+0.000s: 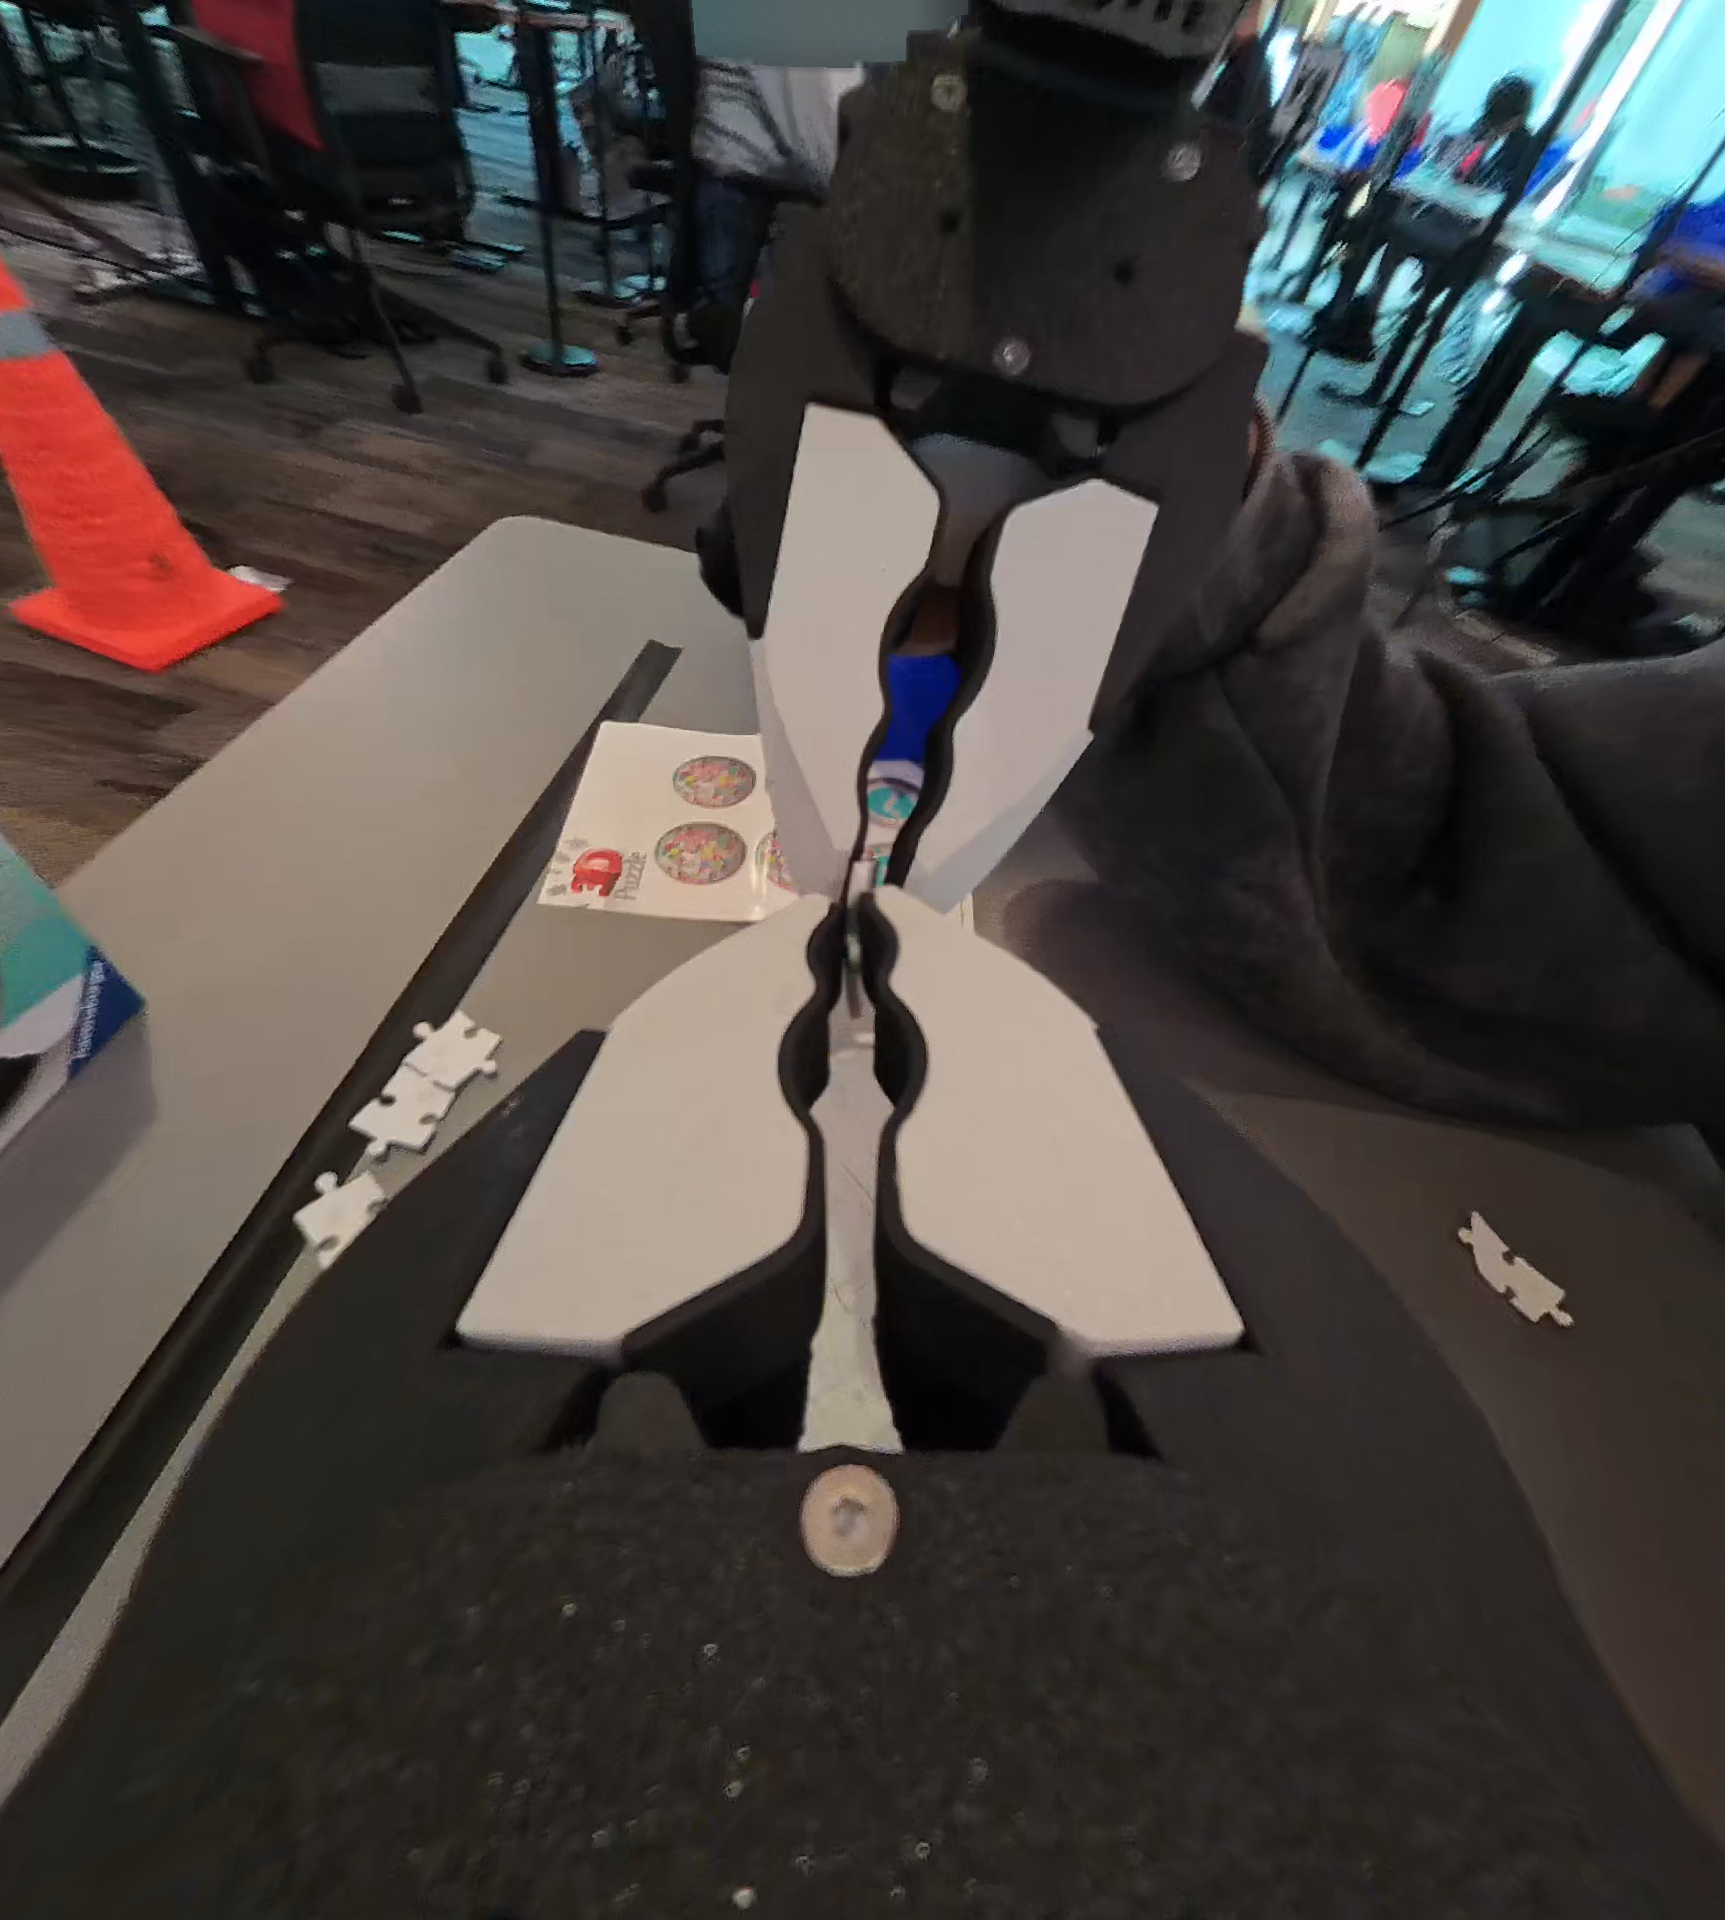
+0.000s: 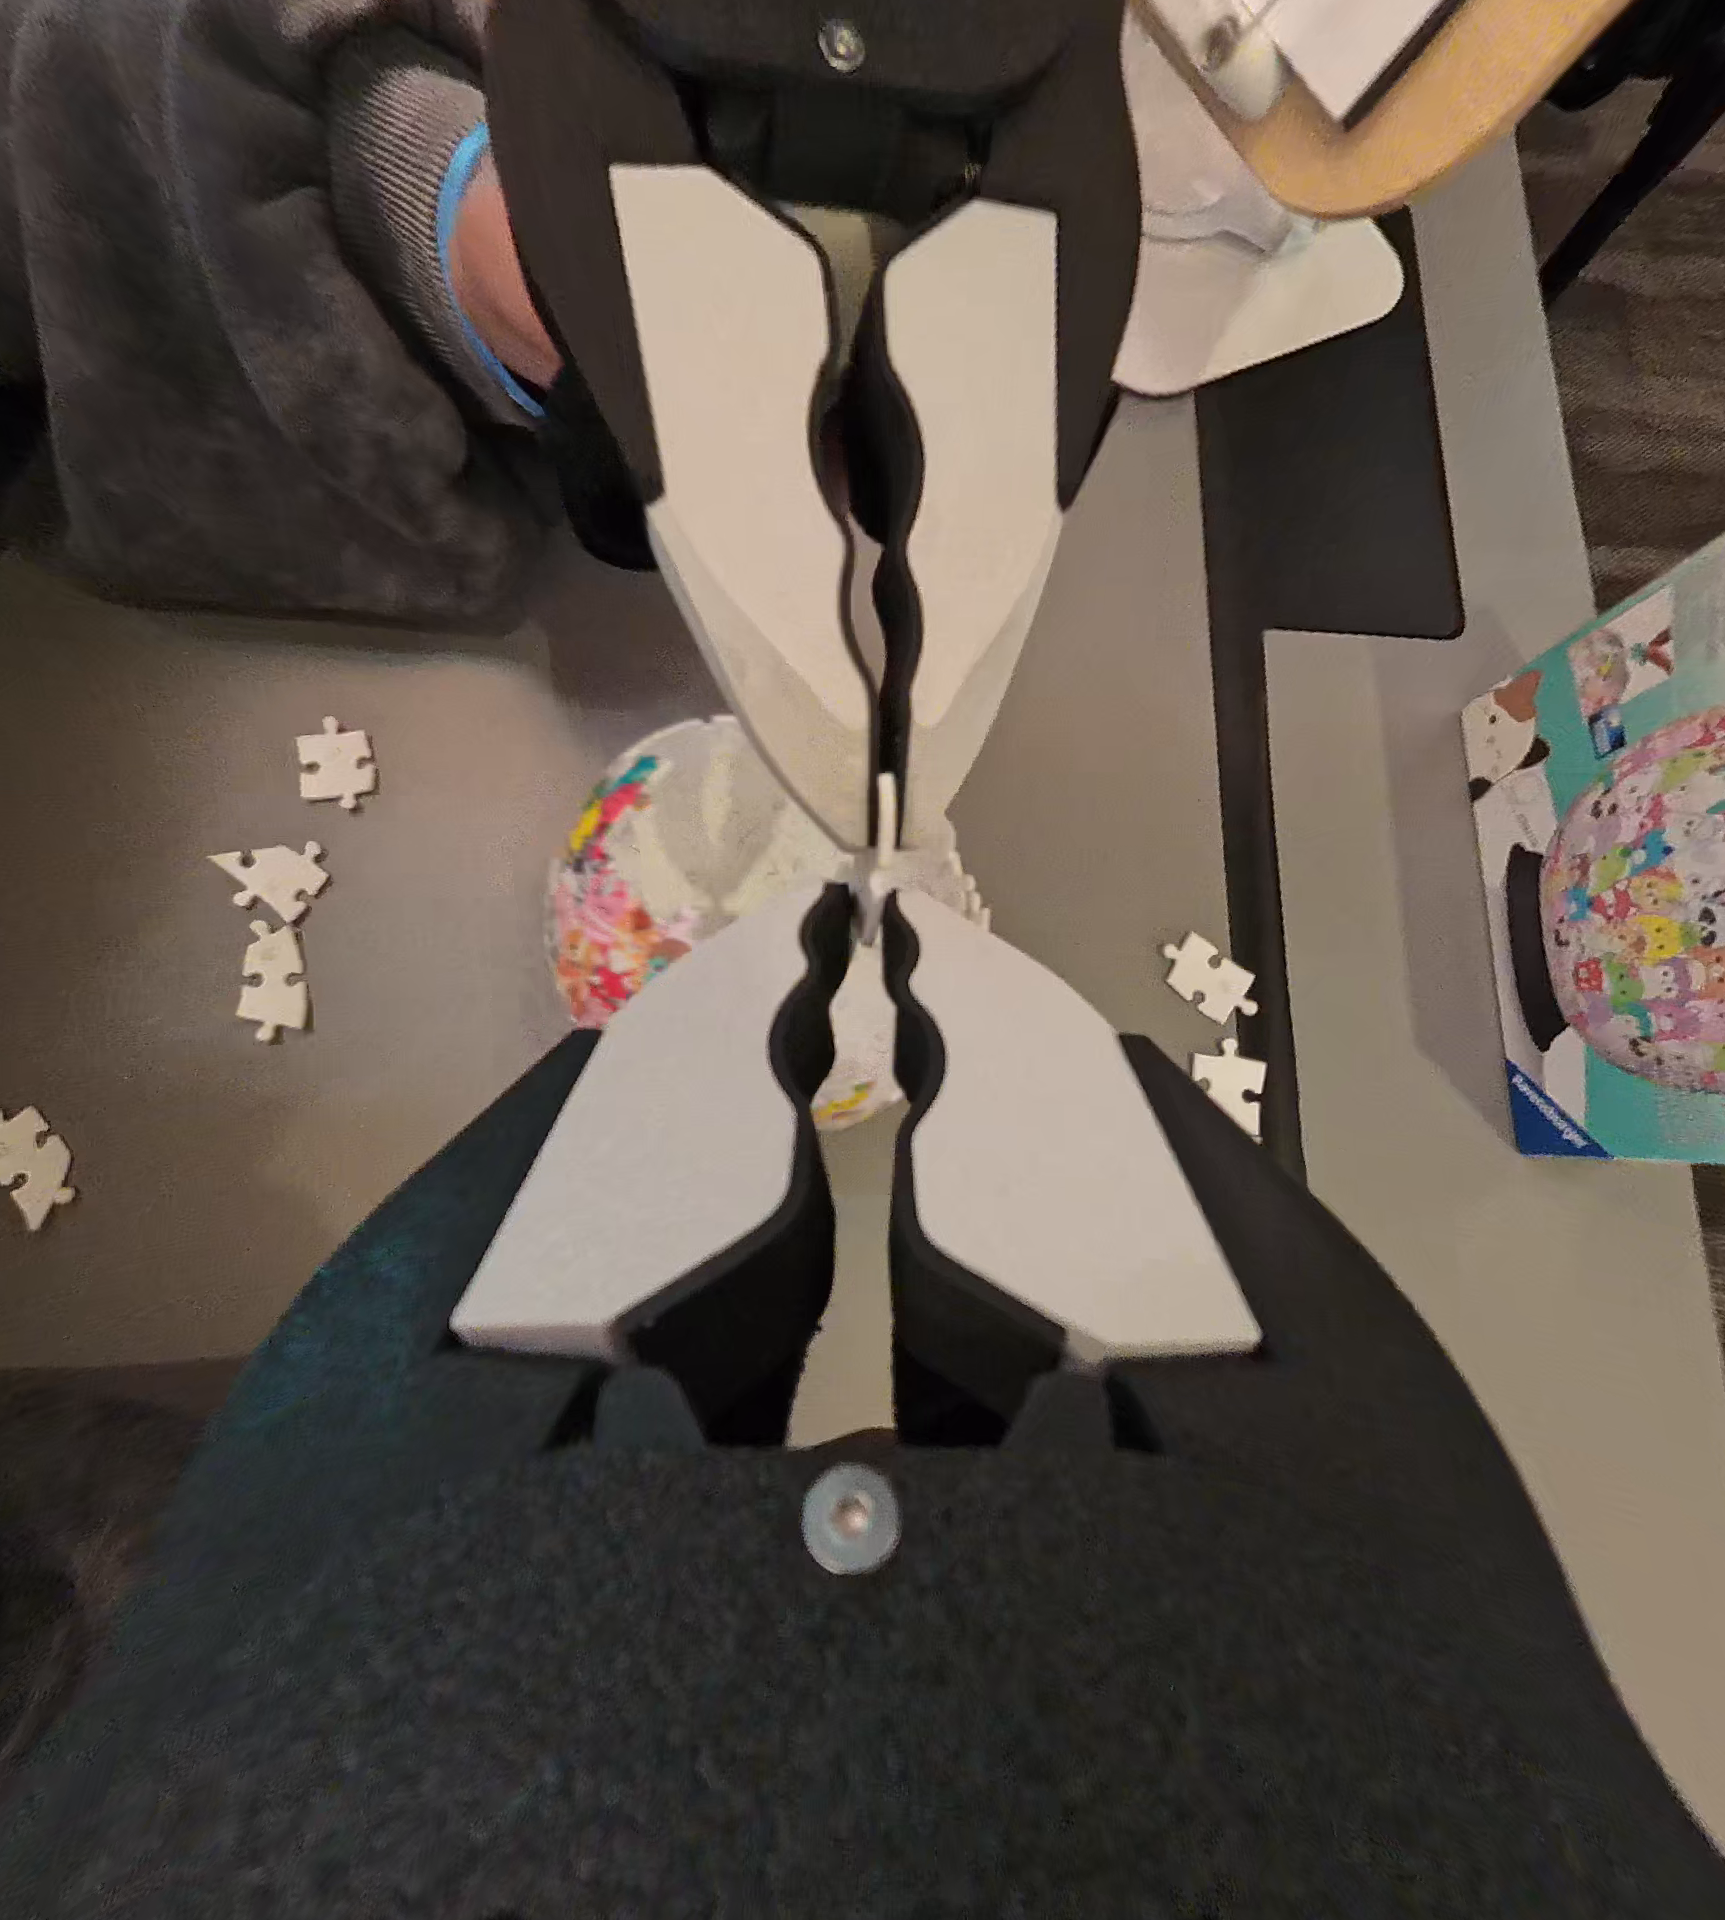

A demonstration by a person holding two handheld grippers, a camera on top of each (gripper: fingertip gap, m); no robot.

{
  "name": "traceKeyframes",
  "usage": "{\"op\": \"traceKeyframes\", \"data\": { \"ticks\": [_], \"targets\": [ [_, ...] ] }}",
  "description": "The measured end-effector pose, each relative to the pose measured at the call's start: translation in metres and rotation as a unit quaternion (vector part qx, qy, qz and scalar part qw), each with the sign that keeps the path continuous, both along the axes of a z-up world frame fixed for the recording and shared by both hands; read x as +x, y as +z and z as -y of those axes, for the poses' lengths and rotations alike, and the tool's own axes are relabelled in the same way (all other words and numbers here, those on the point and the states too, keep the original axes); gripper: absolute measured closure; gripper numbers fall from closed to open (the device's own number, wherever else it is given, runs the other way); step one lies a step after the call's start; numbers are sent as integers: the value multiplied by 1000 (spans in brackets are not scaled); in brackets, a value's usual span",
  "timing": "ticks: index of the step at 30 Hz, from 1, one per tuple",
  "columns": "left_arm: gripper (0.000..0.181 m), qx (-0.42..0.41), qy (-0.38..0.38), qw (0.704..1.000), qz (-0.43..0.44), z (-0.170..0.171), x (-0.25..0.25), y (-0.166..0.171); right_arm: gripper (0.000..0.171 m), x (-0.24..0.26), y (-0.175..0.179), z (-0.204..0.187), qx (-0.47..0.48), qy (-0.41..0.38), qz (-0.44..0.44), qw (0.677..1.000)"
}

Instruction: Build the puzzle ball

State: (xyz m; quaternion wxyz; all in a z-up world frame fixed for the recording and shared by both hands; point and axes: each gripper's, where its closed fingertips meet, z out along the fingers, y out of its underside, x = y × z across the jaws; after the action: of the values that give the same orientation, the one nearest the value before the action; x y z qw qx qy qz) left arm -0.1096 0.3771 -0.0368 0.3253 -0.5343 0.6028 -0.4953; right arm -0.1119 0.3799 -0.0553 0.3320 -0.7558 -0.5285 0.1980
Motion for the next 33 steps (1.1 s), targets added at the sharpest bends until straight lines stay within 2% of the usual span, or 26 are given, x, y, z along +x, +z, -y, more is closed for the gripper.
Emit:
{"op": "traceKeyframes", "data": {
  "ticks": [3, 5, 8, 11, 14, 16, 19, 23, 25, 29, 33],
  "targets": [
    [179, 56, 31, 998, -27, 18, -22, 9, 164, -12, 13, 19, 70, -1, 5, 998],
    [179, 85, 64, 994, -25, 21, -47, 24, 139, -11, 19, 27, 147, -21, 21, 989],
    [179, 67, 118, 991, 11, 17, -95, 57, 119, -5, 28, 45, 259, -55, 29, 964],
    [179, 37, 181, 982, 48, 9, -145, 79, 119, -4, 29, 67, 304, -89, 2, 948],
    [179, 10, 215, 974, 66, 18, -183, 85, 127, -4, 16, 94, 276, -146, -52, 949],
    [179, -6, 225, 972, 62, 30, -198, 76, 129, -9, 9, 115, 265, -173, -122, 941],
    [179, -40, 233, 970, 47, 43, -208, 42, 126, -13, -10, 141, 228, -205, -200, 931],
    [179, -94, 243, 965, -10, 52, -214, -39, 123, -7, -36, 164, 207, -262, -260, 906],
    [179, -134, 240, 961, -8, 57, -220, -63, 122, 2, -40, 172, 202, -297, -292, 886],
    [179, -163, 224, 961, 23, 70, -224, -60, 118, 5, -44, 189, 154, -334, -354, 860],
    [179, -158, 208, 965, 36, 82, -221, -49, 115, 6, -51, 200, 164, -338, -318, 871]
  ]
}}
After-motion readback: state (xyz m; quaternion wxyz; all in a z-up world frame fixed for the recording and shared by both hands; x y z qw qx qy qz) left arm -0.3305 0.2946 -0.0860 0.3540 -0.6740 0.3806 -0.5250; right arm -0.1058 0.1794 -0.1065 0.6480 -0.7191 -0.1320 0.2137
